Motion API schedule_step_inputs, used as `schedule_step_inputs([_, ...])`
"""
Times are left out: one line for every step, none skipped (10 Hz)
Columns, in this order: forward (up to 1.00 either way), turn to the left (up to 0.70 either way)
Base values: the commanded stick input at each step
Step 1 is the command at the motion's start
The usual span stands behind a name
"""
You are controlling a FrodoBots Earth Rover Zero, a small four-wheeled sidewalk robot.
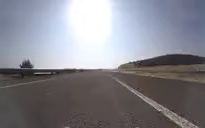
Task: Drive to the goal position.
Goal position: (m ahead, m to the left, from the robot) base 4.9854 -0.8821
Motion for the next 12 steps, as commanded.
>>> schedule_step_inputs([1.0,0.0])
schedule_step_inputs([1.0,0.0])
schedule_step_inputs([1.0,0.0])
schedule_step_inputs([1.0,0.0])
schedule_step_inputs([1.0,0.0])
schedule_step_inputs([1.0,0.0])
schedule_step_inputs([1.0,0.0])
schedule_step_inputs([1.0,0.0])
schedule_step_inputs([1.0,0.0])
schedule_step_inputs([1.0,0.0])
schedule_step_inputs([1.0,0.0])
schedule_step_inputs([1.0,0.0])
